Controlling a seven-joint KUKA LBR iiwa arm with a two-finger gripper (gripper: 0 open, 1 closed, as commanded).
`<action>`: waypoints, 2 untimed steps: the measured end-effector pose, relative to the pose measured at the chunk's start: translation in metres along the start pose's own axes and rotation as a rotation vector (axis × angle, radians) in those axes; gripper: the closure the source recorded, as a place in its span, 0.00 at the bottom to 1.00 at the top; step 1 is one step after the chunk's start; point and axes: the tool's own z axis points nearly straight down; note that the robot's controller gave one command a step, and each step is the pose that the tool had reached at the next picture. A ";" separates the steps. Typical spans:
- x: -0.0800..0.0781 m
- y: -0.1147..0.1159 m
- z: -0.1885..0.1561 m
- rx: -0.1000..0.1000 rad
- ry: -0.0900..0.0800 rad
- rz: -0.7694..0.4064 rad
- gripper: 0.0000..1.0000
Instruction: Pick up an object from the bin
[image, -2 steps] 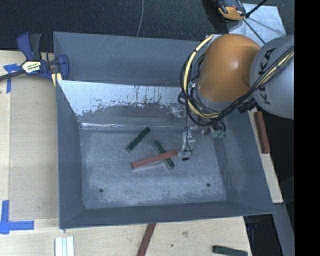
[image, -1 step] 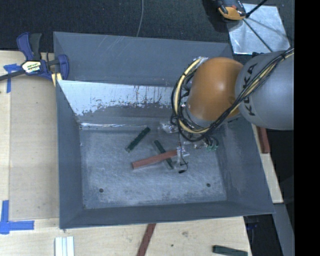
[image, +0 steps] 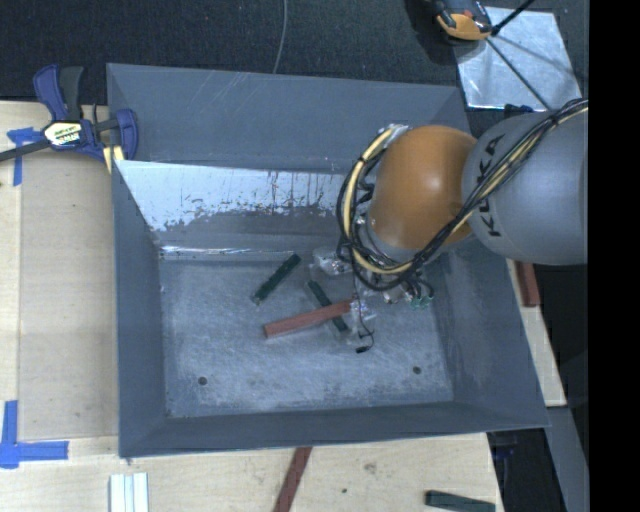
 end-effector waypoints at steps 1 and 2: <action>0.017 0.028 -0.041 -0.003 0.007 -0.179 0.00; -0.047 0.015 0.034 0.001 -0.009 -0.247 1.00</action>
Offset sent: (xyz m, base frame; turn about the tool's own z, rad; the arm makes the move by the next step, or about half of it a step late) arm 0.0373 0.0282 -0.0377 -0.2499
